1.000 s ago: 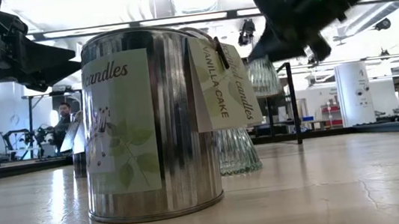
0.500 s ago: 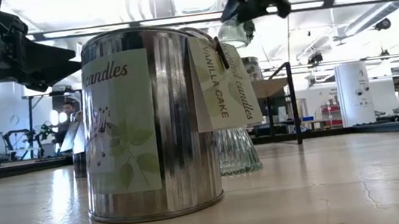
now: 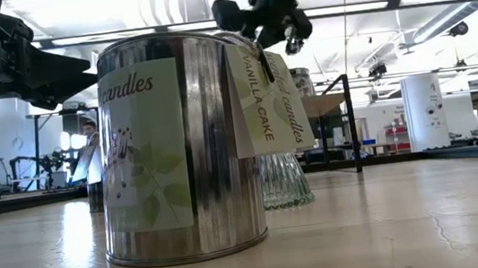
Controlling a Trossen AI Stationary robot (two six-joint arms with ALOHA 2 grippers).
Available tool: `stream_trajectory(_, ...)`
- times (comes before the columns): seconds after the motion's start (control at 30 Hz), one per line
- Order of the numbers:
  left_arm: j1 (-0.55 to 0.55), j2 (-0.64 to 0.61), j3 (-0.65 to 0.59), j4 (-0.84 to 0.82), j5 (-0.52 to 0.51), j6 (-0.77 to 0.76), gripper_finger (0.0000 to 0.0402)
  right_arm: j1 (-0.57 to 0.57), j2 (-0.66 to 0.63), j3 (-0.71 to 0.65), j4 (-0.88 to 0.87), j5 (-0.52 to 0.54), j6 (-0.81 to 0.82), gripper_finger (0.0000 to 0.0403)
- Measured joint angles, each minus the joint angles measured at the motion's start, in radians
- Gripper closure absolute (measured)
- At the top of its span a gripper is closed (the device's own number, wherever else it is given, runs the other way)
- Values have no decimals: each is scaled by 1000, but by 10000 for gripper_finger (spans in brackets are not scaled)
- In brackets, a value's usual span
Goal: Pick & Place candle stick holders
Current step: Put the top green glass candle holder on the shelf
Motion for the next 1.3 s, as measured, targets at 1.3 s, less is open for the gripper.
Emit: stream_trajectory(1.3,0,0,0,0,0,0,128,-116,96,-52,23,-25,109,288)
